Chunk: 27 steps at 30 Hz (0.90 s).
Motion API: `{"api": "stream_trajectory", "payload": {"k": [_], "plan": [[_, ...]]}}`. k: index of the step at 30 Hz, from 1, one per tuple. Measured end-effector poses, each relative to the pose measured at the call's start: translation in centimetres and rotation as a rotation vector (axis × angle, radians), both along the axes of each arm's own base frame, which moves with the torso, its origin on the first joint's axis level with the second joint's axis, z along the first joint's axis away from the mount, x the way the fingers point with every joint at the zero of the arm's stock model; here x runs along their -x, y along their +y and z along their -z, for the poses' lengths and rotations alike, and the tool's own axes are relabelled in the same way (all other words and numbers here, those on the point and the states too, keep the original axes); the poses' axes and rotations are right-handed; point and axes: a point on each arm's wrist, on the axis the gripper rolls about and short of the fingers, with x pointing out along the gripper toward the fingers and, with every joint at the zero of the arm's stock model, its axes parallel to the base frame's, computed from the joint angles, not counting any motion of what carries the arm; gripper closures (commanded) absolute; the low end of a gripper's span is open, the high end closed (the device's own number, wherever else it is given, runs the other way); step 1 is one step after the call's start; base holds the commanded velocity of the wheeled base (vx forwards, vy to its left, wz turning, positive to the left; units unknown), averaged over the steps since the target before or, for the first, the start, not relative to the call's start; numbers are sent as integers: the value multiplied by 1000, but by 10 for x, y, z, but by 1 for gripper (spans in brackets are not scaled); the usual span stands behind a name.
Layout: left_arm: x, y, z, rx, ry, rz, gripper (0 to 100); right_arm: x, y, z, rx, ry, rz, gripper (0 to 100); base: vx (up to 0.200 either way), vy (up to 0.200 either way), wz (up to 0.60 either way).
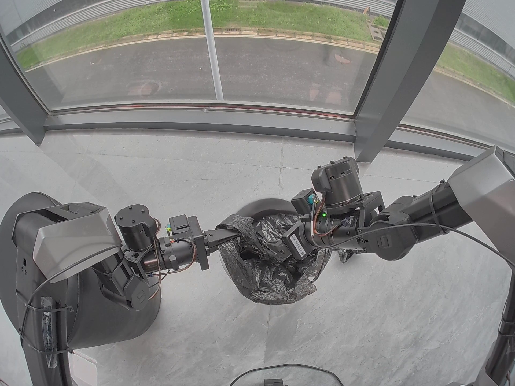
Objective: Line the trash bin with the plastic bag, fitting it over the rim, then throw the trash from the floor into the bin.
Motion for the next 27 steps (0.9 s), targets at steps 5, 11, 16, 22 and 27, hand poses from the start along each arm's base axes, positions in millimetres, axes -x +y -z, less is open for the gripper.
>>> {"api": "stream_trajectory", "payload": {"k": [5, 11, 16, 22, 27], "plan": [[0, 0, 0, 0, 1, 1, 100, 10, -2, 2, 30, 3, -28, 0, 0, 0, 0], [0, 0, 0, 0, 1, 1, 100, 19, 3, 13, 42, -8, -63, 0, 0, 0, 0], [0, 0, 0, 0, 1, 1, 100, 20, 9, 21, 49, -32, -87, 0, 0, 0, 0], [1, 0, 0, 0, 1, 2, 100, 18, 14, 38, 66, -8, -90, 0, 0, 0, 0], [1, 0, 0, 0, 1, 1, 100, 9, 16, 47, 73, -12, -66, 0, 0, 0, 0]]}}
